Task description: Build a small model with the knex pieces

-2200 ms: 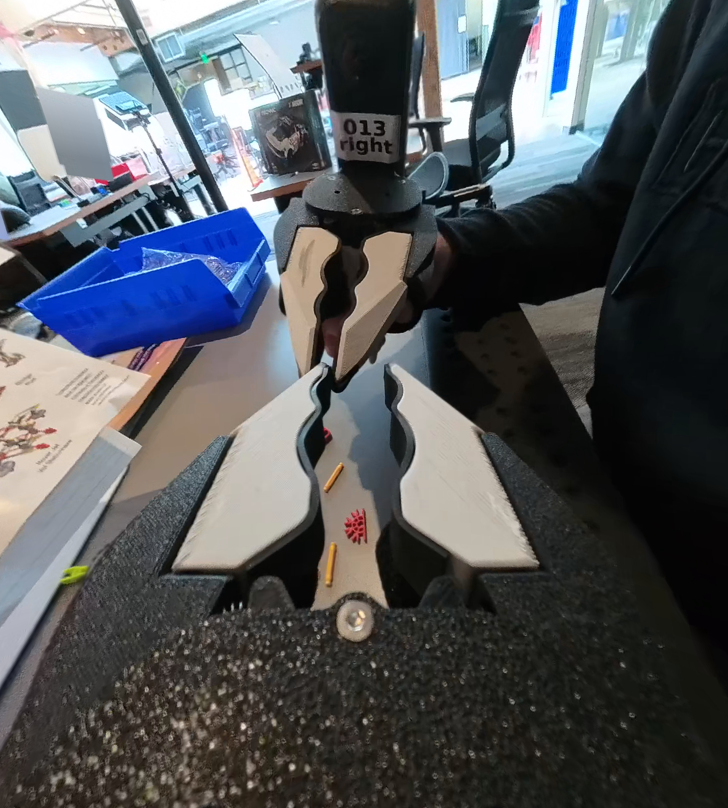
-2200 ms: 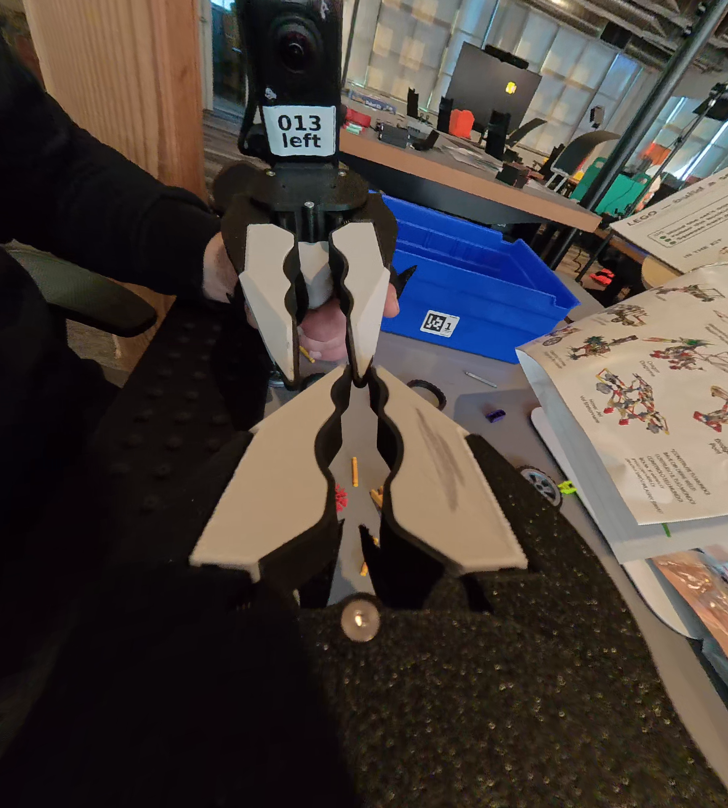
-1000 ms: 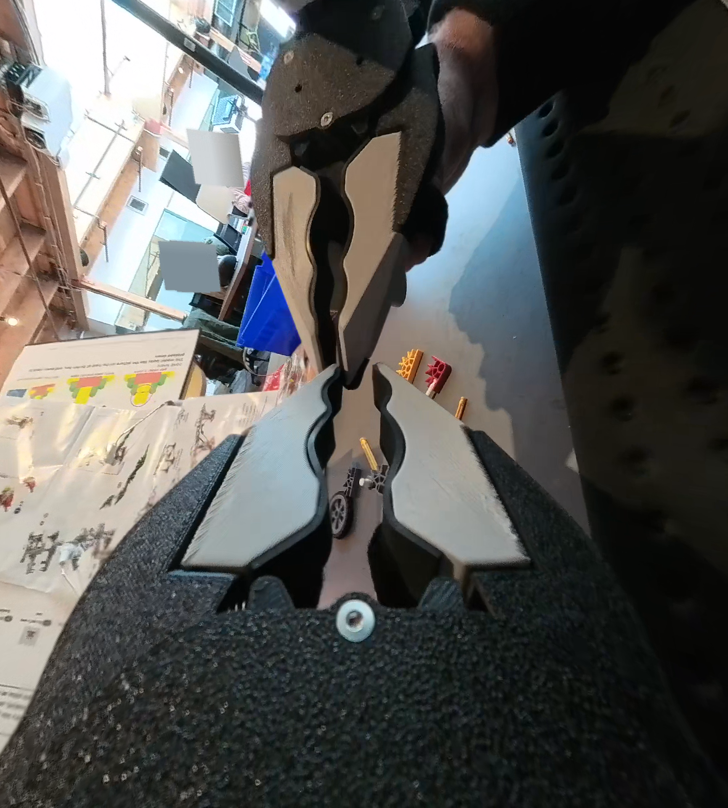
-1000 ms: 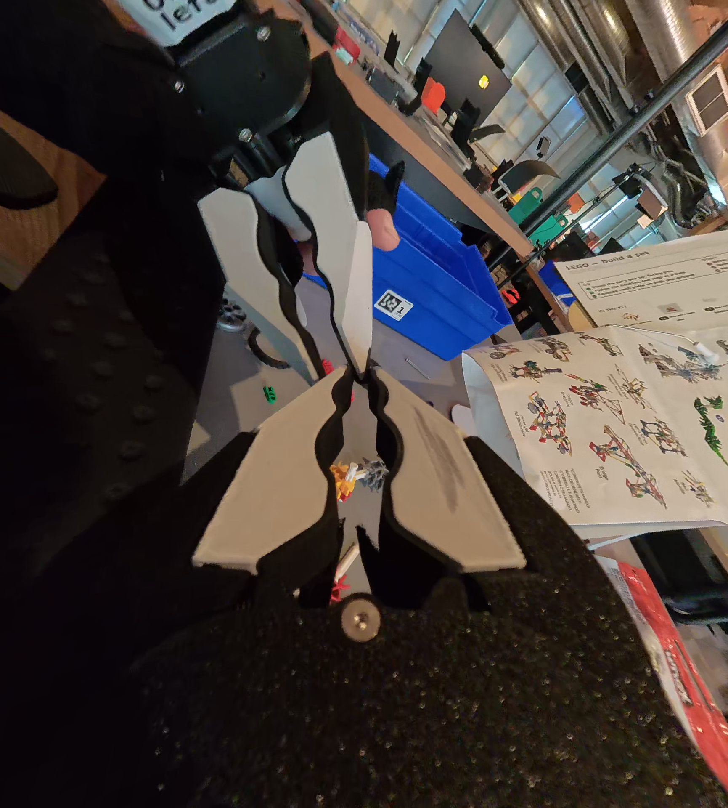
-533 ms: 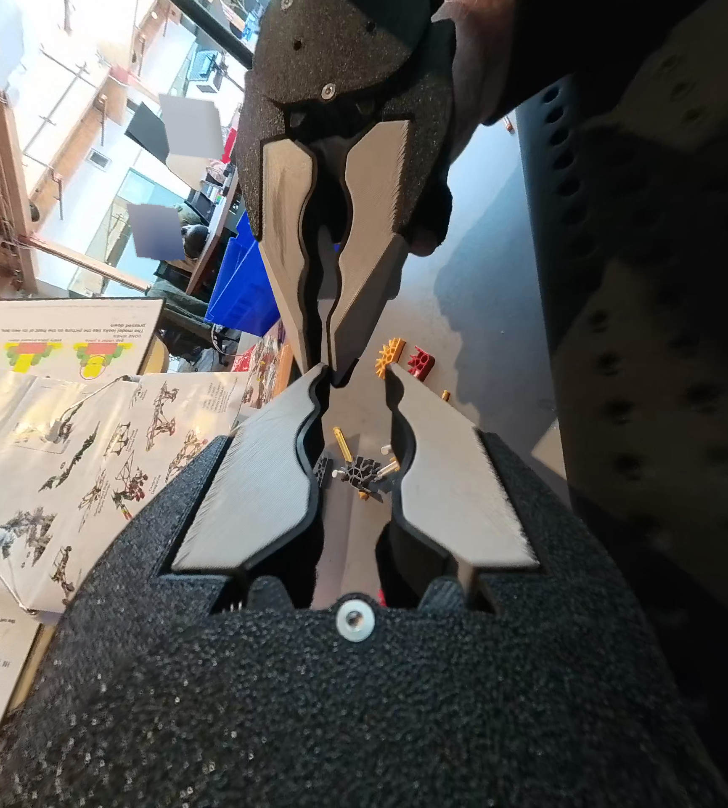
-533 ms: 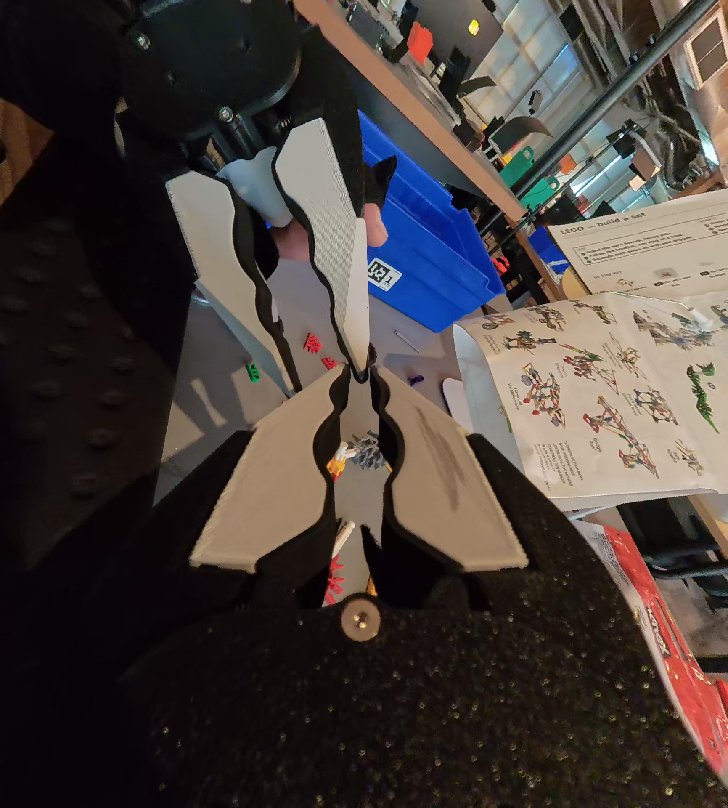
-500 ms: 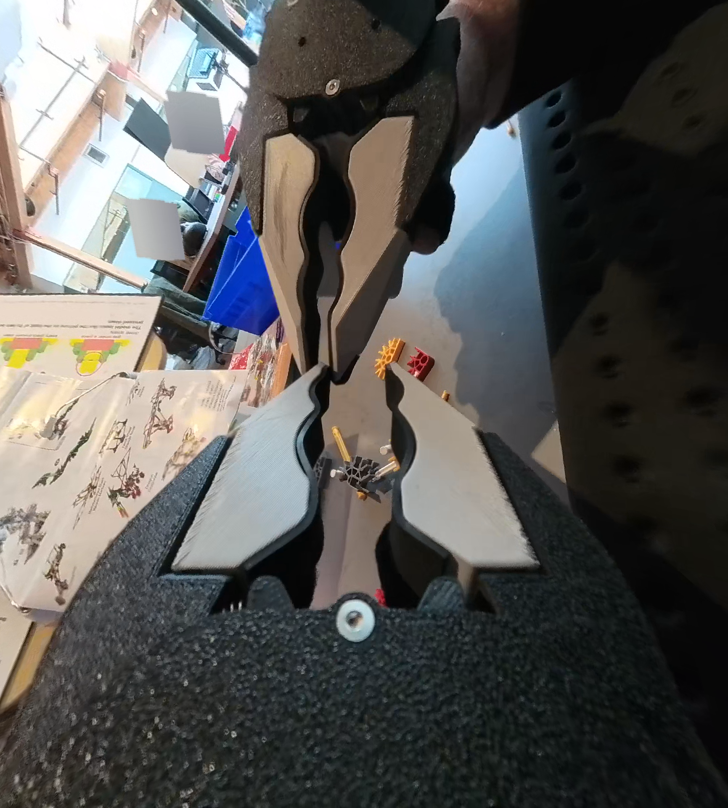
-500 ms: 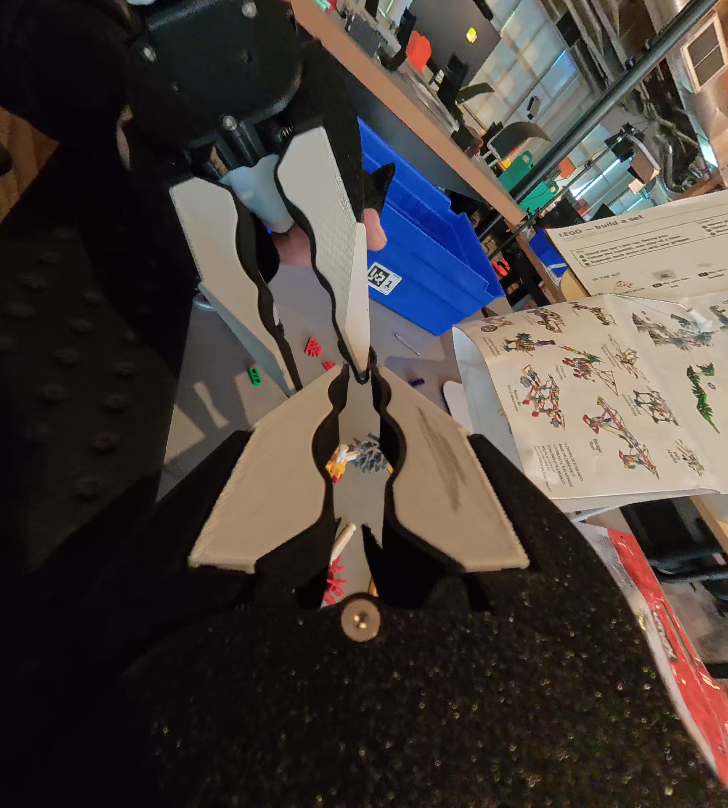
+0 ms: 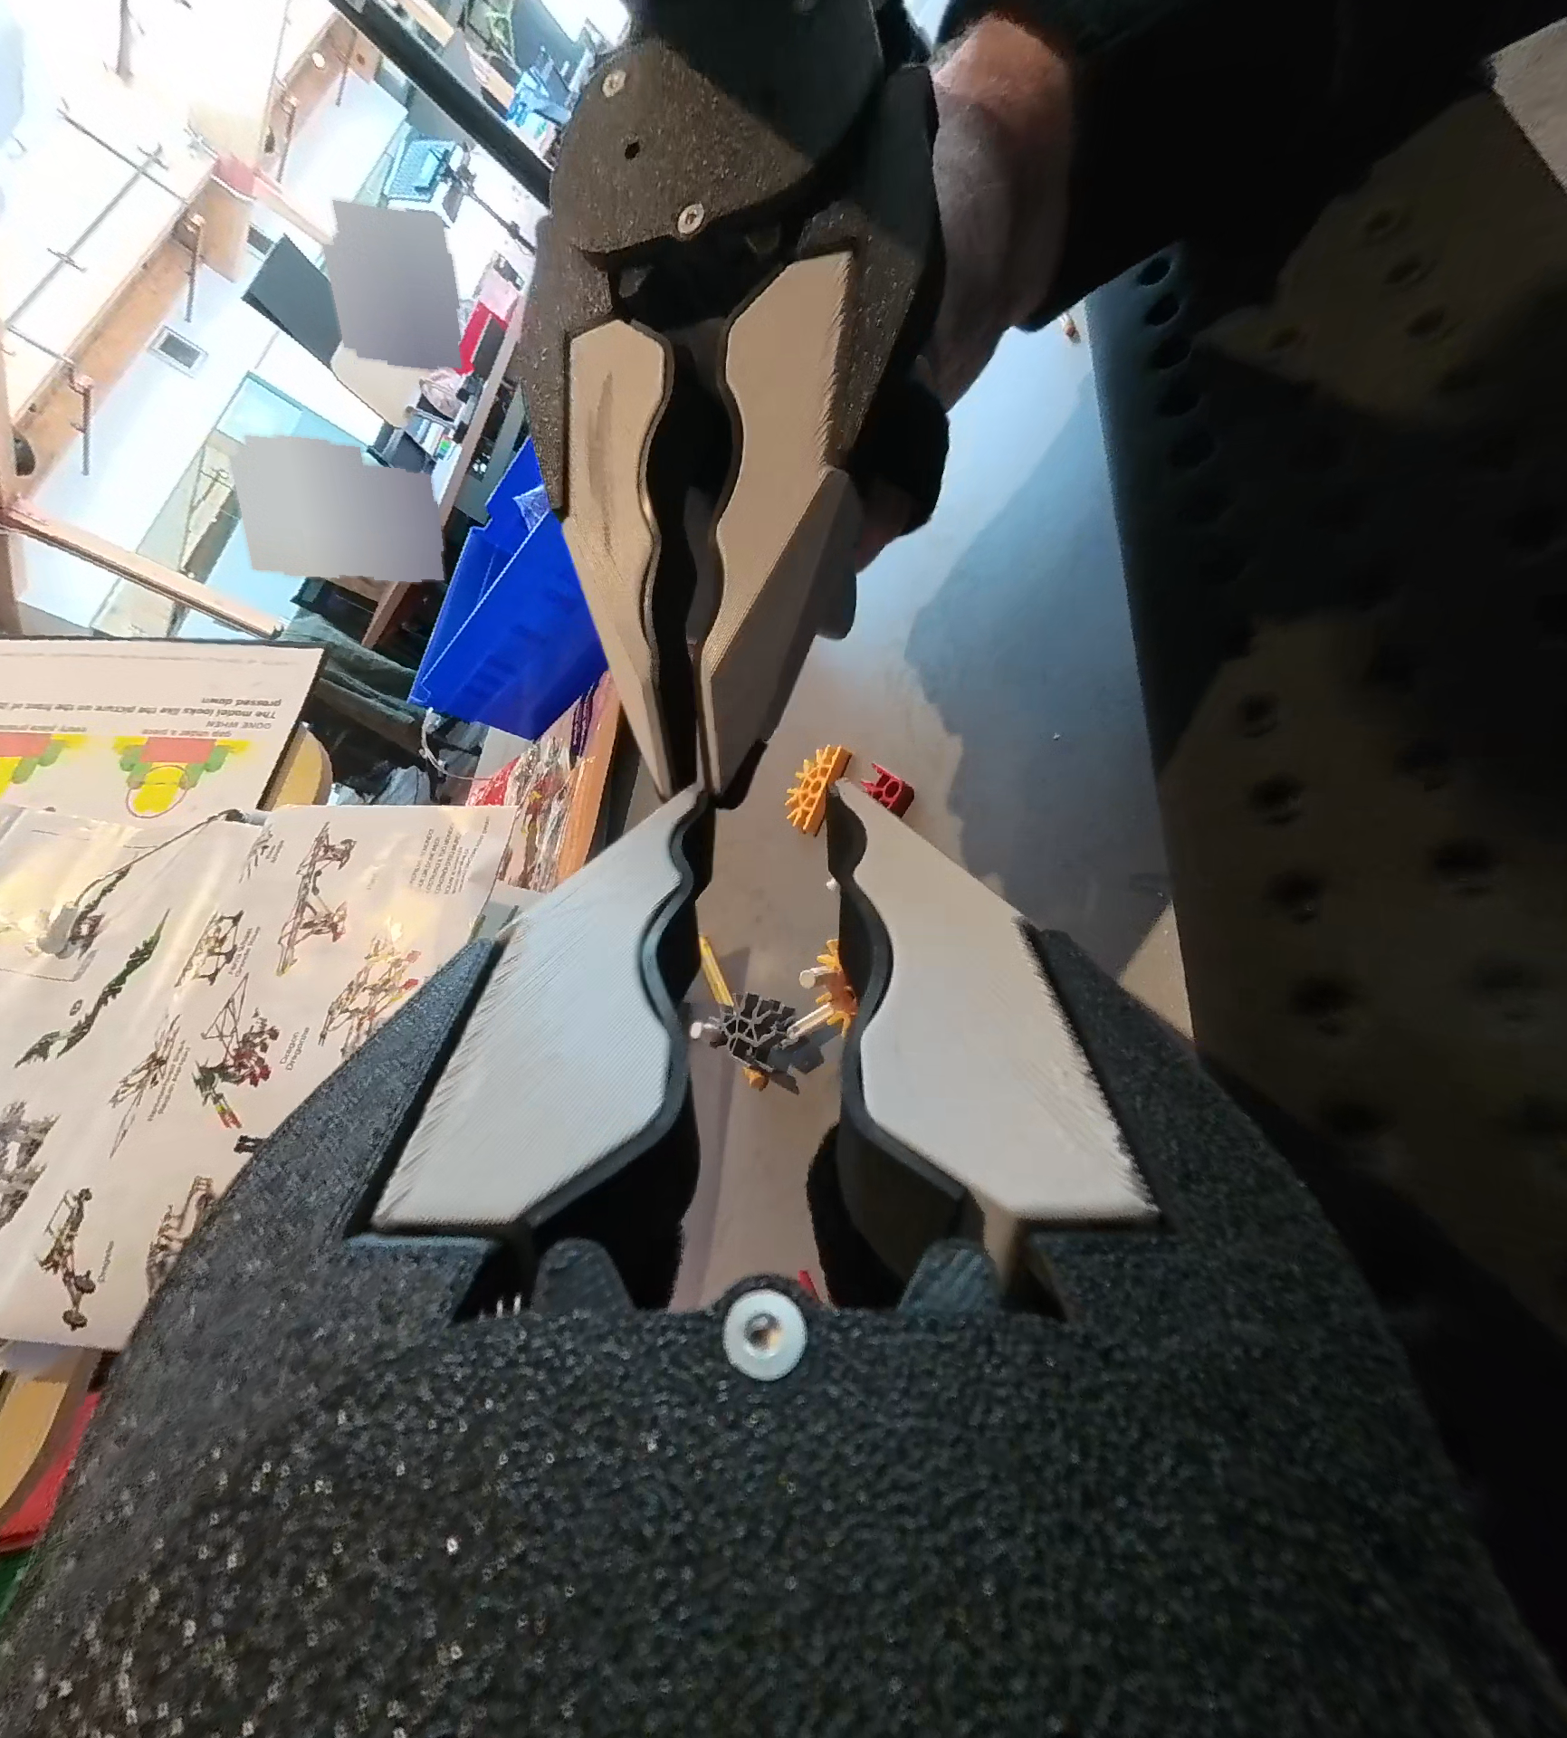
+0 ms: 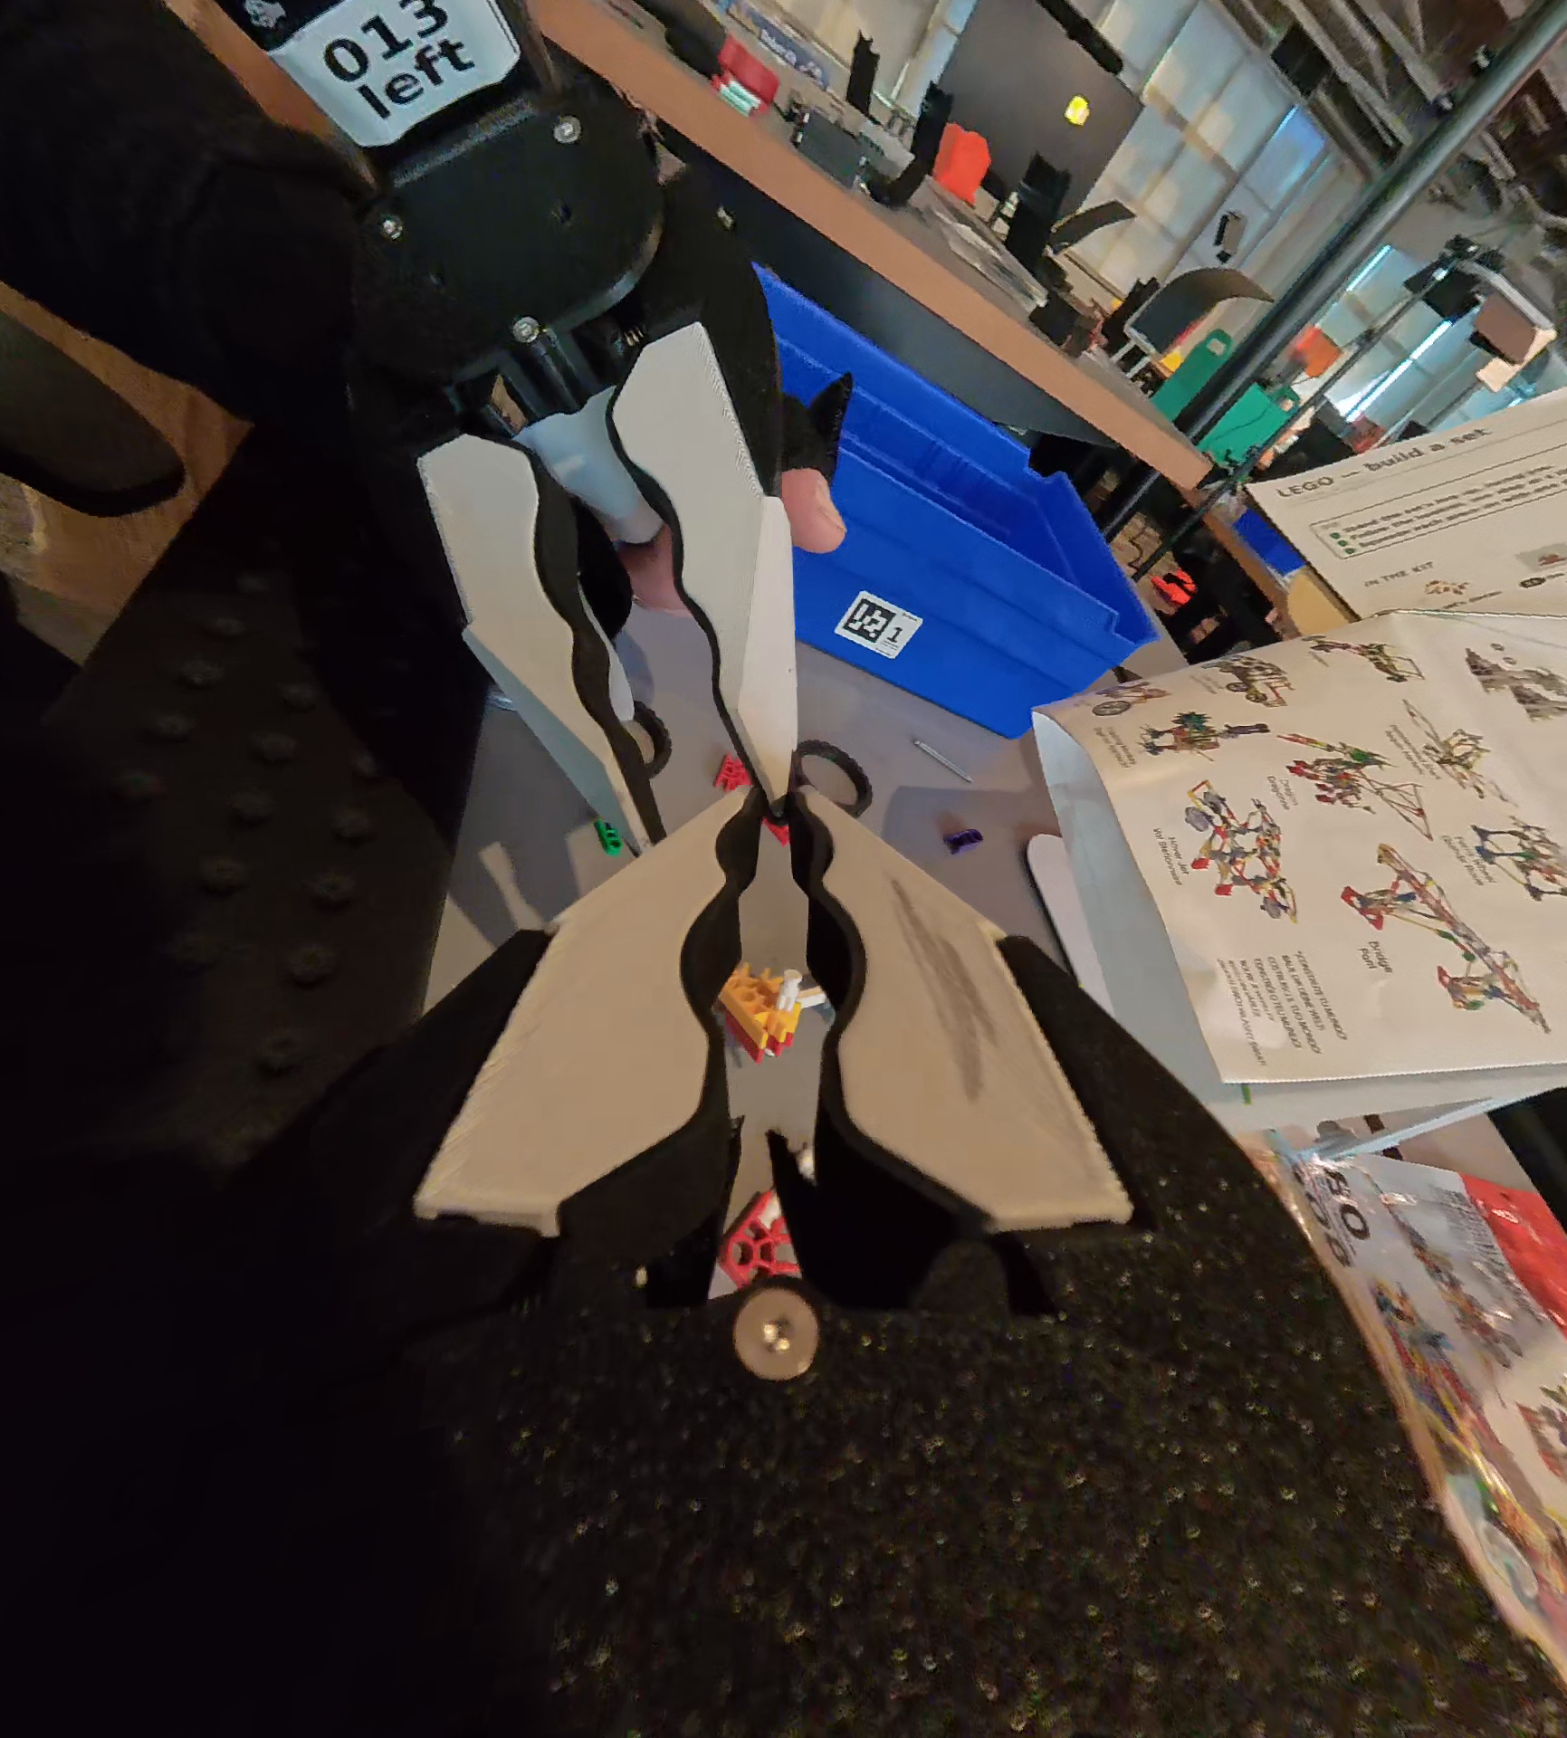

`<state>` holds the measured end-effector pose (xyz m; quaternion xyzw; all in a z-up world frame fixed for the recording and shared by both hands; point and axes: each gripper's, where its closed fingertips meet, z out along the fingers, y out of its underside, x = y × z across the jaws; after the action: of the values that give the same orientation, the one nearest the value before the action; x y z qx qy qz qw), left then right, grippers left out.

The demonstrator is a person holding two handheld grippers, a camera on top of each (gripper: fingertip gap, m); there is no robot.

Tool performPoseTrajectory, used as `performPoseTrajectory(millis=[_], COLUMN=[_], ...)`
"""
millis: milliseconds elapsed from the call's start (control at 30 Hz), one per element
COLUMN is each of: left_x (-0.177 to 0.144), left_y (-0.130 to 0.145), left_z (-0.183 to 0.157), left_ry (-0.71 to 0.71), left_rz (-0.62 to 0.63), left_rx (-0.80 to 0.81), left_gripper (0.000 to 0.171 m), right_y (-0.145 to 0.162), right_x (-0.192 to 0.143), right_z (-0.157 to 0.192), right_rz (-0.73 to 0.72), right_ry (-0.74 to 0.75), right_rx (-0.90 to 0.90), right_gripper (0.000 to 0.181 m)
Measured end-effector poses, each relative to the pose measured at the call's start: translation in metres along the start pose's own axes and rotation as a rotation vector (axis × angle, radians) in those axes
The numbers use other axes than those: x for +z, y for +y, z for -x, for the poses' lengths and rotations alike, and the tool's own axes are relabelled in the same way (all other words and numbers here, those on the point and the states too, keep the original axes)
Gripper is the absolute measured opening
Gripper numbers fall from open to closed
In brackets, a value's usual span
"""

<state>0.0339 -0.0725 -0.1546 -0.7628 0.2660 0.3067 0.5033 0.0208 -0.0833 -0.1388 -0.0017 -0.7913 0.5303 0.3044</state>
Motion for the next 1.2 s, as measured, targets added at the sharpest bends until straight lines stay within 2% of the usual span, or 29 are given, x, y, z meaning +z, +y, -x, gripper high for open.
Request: performPoseTrajectory(millis=[267, 467, 533, 833, 933, 1200], left_x=[-0.002, -0.002, -0.002, -0.001, -0.005, -0.004], left_y=[0.0, -0.004, -0.005, -0.008, -0.012, -0.011], left_z=[-0.006, -0.005, -0.006, -0.008, -0.01, -0.005], left_ry=[0.04, 0.048, 0.06, 0.076, 0.104, 0.093], left_rz=[-0.015, -0.038, -0.049, -0.062, -0.092, -0.104], left_rx=[-0.012, -0.032, -0.046, -0.054, -0.079, -0.132], left_gripper=[0.009, 0.017, 0.018, 0.017, 0.006, 0.012], right_y=[0.002, -0.001, -0.002, -0.003, -0.005, -0.006], right_x=[0.001, -0.002, 0.0, 0.0, -0.001, 0.0], right_z=[0.012, 0.008, 0.011, 0.012, 0.019, 0.012], right_rz=[0.01, -0.012, -0.019, -0.037, -0.044, -0.052], right_ry=[-0.073, -0.054, -0.068, -0.074, -0.119, -0.074], right_rx=[0.004, 0.026, 0.029, 0.032, 0.025, 0.044], right_gripper=[0.002, 0.007, 0.014, 0.008, 0.006, 0.008])
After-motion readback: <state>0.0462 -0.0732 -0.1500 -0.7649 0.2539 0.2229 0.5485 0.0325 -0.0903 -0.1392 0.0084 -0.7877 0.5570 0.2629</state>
